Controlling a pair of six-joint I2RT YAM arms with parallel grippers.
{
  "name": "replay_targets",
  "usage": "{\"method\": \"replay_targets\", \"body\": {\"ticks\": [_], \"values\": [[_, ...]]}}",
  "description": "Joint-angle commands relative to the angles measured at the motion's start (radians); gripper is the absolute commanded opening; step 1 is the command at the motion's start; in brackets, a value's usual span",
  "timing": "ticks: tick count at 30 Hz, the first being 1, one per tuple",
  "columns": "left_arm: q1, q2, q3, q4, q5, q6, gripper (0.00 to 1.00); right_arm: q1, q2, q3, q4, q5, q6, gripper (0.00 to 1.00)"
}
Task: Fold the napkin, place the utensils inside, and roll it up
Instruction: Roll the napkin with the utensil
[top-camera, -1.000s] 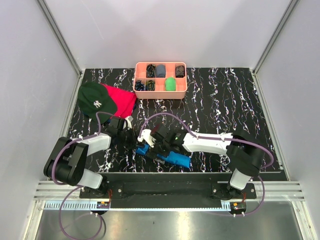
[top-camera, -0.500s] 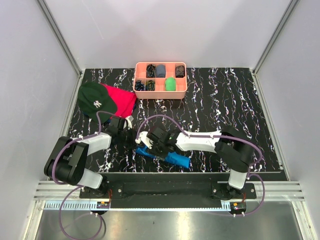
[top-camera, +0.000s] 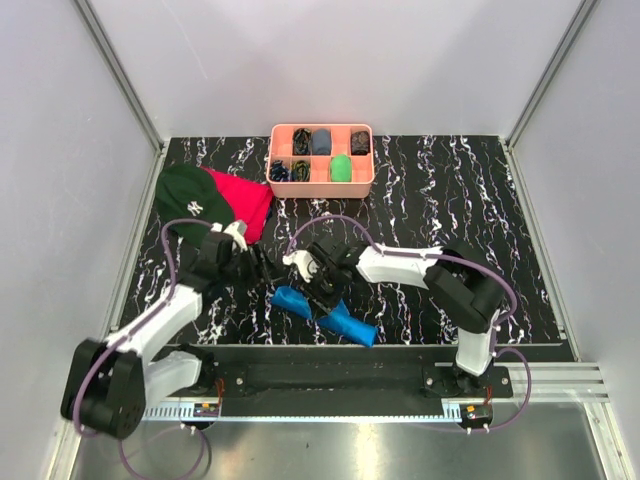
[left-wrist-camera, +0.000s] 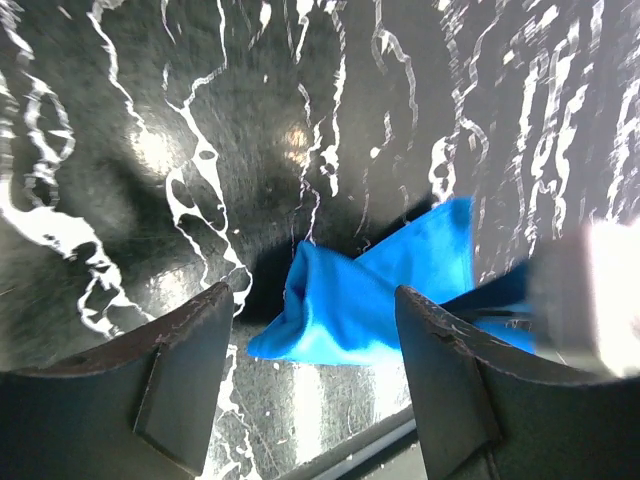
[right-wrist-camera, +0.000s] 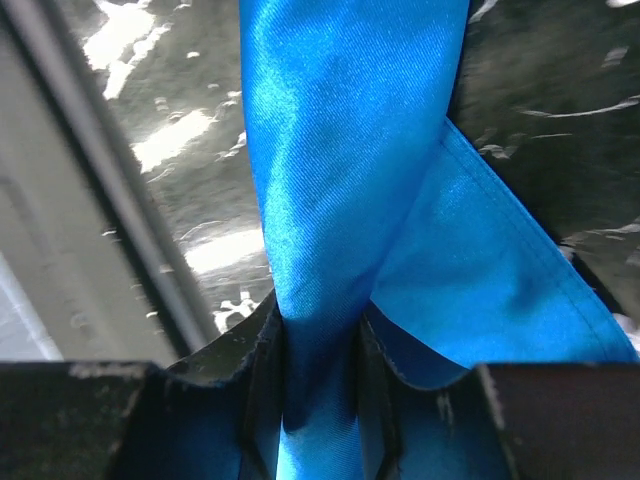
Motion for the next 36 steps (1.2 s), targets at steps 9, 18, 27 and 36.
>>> {"method": "replay_targets", "body": {"ticks": [9, 18, 27, 36], "values": [[0.005, -0.226, -0.213, 0.192, 0.004, 0.000, 0.65, -0.105, 0.143, 0.010, 0.094, -0.480, 0.125, 0.35], [0.005, -0.199, -0.290, 0.324, 0.057, -0.010, 0.60, -0.142, 0.272, 0.071, 0.109, -0.646, 0.129, 0.35], [0.004, -0.107, -0.321, 0.379, 0.119, -0.022, 0.37, -0.175, 0.309, 0.094, 0.106, -0.659, 0.134, 0.36], [0.005, -0.036, -0.289, 0.349, 0.084, -0.025, 0.04, -0.179, 0.264, 0.094, 0.106, -0.602, 0.142, 0.57]]}}
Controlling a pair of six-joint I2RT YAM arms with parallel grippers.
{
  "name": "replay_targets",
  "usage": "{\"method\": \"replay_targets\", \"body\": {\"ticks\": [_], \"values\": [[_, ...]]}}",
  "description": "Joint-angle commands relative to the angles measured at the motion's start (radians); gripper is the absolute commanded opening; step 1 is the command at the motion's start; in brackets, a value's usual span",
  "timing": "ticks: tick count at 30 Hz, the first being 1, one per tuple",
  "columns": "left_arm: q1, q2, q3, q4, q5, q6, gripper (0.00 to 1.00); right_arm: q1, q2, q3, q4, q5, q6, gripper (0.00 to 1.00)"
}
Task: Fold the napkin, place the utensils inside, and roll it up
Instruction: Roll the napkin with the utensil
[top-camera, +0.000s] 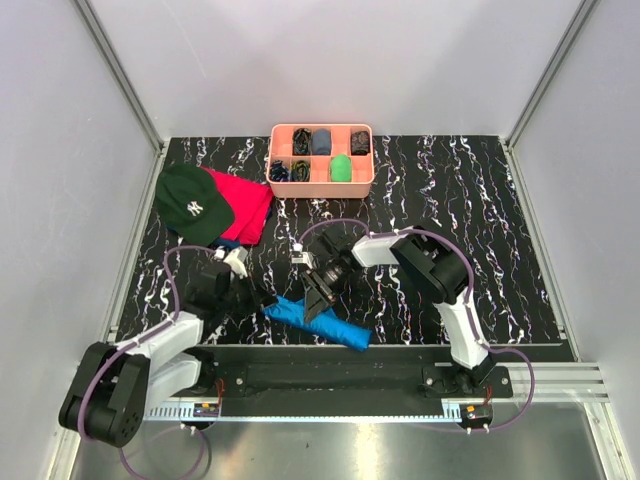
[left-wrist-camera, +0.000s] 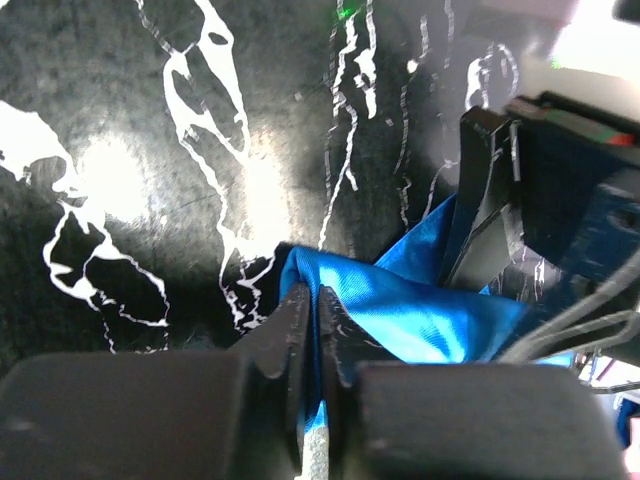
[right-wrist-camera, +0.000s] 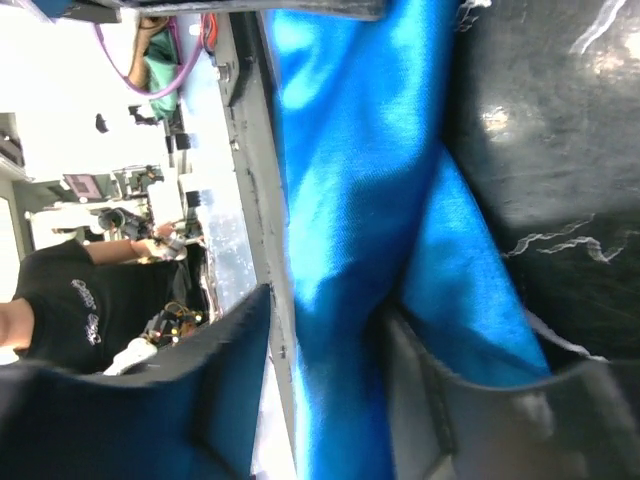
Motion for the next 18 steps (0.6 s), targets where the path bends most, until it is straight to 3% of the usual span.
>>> {"method": "replay_targets", "body": {"ticks": [1, 7, 10, 13, 14, 18], "values": [[0.003, 0.048, 0.041, 0.003, -0.027, 0.014, 0.03, -0.012, -0.061, 0.015, 0.020, 0.127, -0.014, 0.66], [0.003, 0.127, 0.102, -0.085, -0.054, 0.011, 0.00, -0.009, -0.200, 0.015, -0.002, 0.244, 0.008, 0.73], [0.003, 0.162, 0.130, -0.128, -0.057, 0.004, 0.00, 0.003, -0.298, -0.013, -0.003, 0.376, -0.007, 0.75], [0.003, 0.199, 0.168, -0.180, -0.065, 0.007, 0.00, 0.083, -0.415, -0.104, 0.035, 0.624, -0.064, 0.79], [0.003, 0.222, 0.188, -0.189, -0.064, 0.007, 0.00, 0.109, -0.444, -0.132, 0.055, 0.770, -0.093, 0.81], [0.006, 0.275, 0.231, -0.218, -0.036, 0.004, 0.00, 0.247, -0.582, -0.266, 0.203, 1.038, -0.164, 0.86]]}}
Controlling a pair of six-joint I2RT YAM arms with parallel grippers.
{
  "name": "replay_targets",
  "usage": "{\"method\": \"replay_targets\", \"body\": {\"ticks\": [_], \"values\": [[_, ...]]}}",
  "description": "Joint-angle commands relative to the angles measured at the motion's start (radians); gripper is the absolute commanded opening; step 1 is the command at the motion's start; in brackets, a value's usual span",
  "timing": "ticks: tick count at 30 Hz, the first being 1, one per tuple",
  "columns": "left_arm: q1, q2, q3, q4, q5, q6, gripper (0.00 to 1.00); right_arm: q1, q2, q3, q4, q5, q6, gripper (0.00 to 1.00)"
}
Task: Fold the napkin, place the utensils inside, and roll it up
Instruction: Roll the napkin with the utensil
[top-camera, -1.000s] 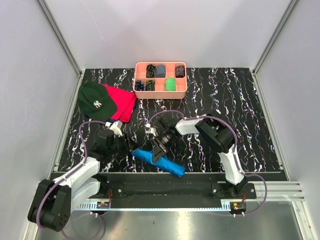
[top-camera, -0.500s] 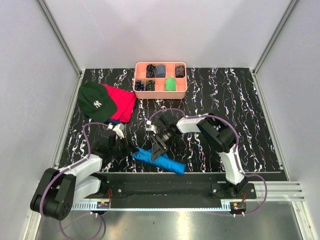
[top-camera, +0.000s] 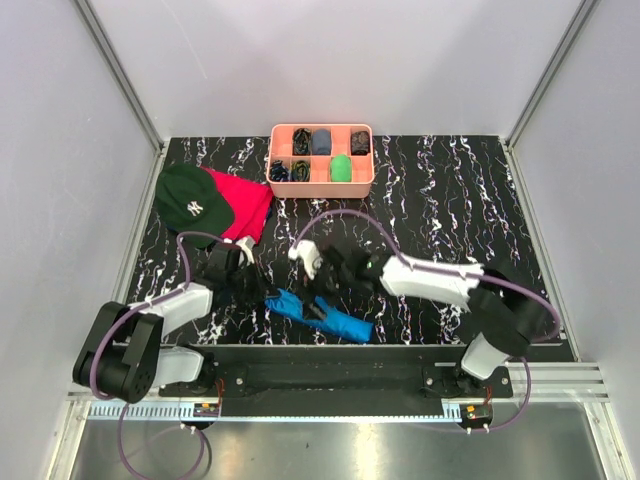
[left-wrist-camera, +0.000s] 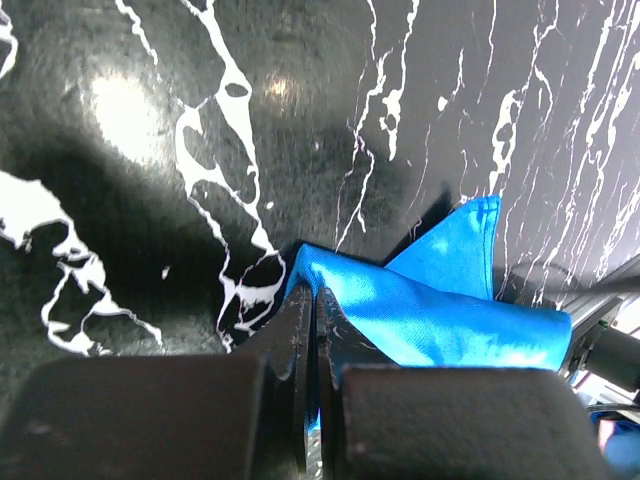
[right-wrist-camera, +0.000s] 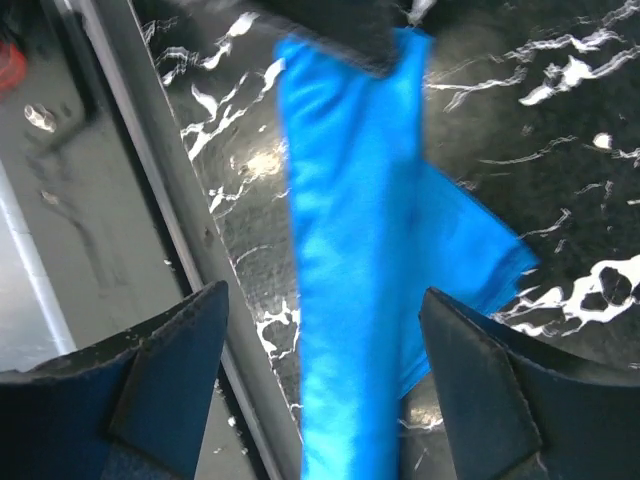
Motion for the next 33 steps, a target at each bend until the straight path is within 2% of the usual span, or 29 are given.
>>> {"method": "replay_targets", "body": {"ticks": [1, 5, 13, 22, 24, 27, 28, 30, 31, 33], "values": [[0.007, 0.065, 0.048, -0.083, -0.007, 0.011, 0.00, 0.155, -0.133, -0.137, 0.159, 0.438, -0.104, 0.87], [0.007, 0.109, 0.076, -0.094, 0.002, 0.014, 0.00, 0.253, -0.149, -0.169, 0.189, 0.565, -0.162, 0.88], [0.009, 0.123, 0.088, -0.102, 0.010, 0.016, 0.00, 0.295, -0.055, -0.147, 0.181, 0.578, -0.184, 0.81], [0.009, 0.094, 0.082, -0.099, 0.023, 0.025, 0.00, 0.293, 0.054, -0.099, 0.112, 0.642, -0.156, 0.63], [0.009, 0.083, 0.080, -0.097, 0.028, 0.026, 0.00, 0.290, 0.077, -0.085, 0.080, 0.639, -0.138, 0.56], [0.009, 0.054, 0.079, -0.100, 0.022, 0.023, 0.10, 0.281, 0.089, -0.071, 0.045, 0.598, -0.109, 0.45], [0.009, 0.027, 0.079, -0.102, 0.016, 0.022, 0.23, 0.272, 0.086, -0.074, 0.040, 0.554, -0.098, 0.43], [0.010, -0.009, 0.079, -0.116, -0.004, 0.019, 0.32, 0.257, 0.077, -0.084, 0.034, 0.495, -0.067, 0.40], [0.012, -0.050, 0.082, -0.122, -0.013, 0.016, 0.40, 0.235, 0.071, -0.094, 0.035, 0.410, -0.057, 0.38], [0.015, -0.096, 0.082, -0.145, -0.055, 0.012, 0.46, 0.209, 0.061, -0.107, 0.038, 0.327, -0.027, 0.38]]}}
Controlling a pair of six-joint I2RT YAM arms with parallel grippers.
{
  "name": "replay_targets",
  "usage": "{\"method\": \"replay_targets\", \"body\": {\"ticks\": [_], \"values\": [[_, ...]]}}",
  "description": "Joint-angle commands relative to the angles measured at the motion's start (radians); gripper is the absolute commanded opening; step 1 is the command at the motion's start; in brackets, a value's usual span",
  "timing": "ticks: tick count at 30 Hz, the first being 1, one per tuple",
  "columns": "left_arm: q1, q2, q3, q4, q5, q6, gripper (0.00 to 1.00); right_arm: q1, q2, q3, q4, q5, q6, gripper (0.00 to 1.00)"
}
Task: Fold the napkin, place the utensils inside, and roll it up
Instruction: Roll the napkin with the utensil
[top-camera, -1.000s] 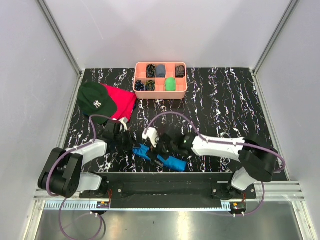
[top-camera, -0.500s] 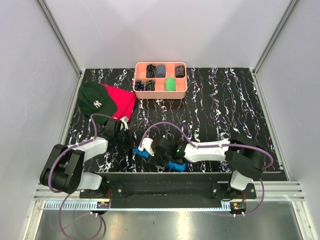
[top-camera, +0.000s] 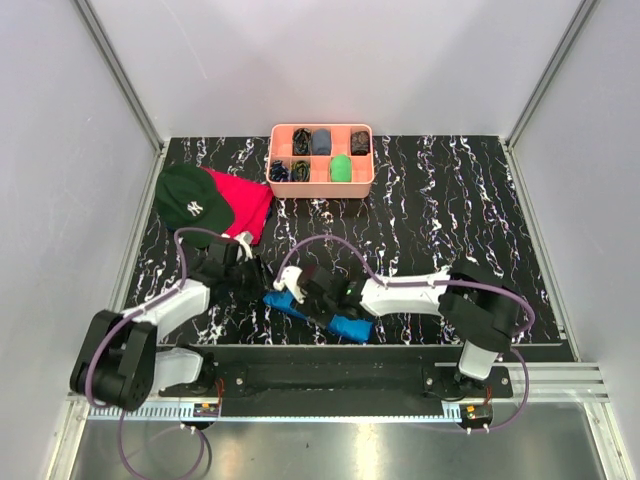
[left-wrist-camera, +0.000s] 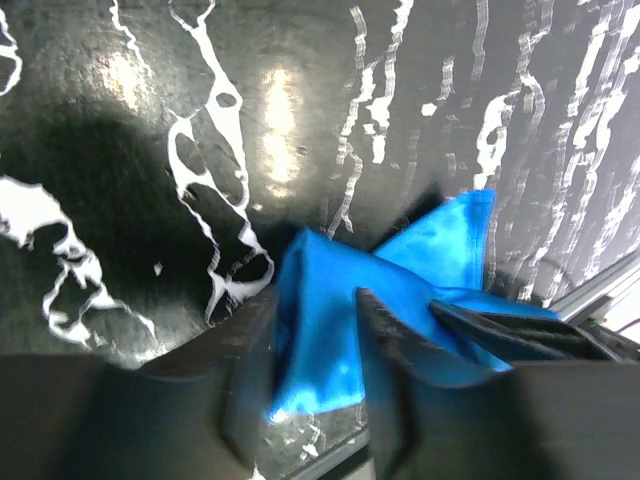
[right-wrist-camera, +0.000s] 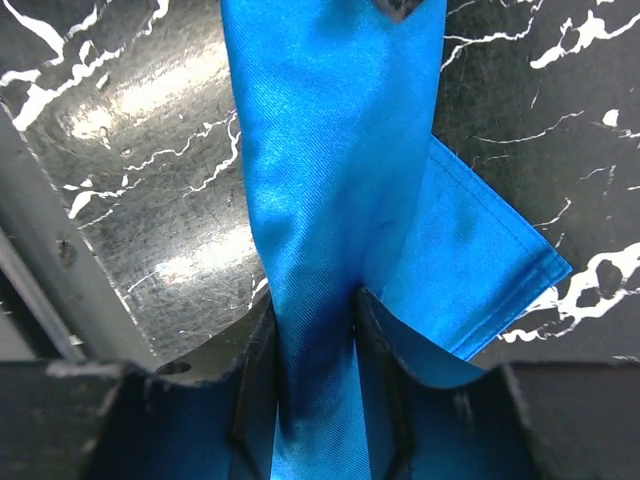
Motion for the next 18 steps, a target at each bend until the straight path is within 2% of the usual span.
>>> {"method": "replay_targets", "body": {"ticks": [1, 12, 18], "values": [[0.007, -0.149, -0.004, -0.038, -0.079, 0.004, 0.48, -0.064, 0.006, -0.023, -0.059, -0.266, 0.085, 0.37], [0.011, -0.417, -0.118, -0.027, -0.113, 0.010, 0.50, -0.250, 0.059, 0.013, -0.019, -0.748, 0.171, 0.36], [0.011, -0.438, -0.203, 0.094, -0.058, -0.014, 0.50, -0.320, 0.154, 0.057, 0.004, -0.966, 0.208, 0.36]]}}
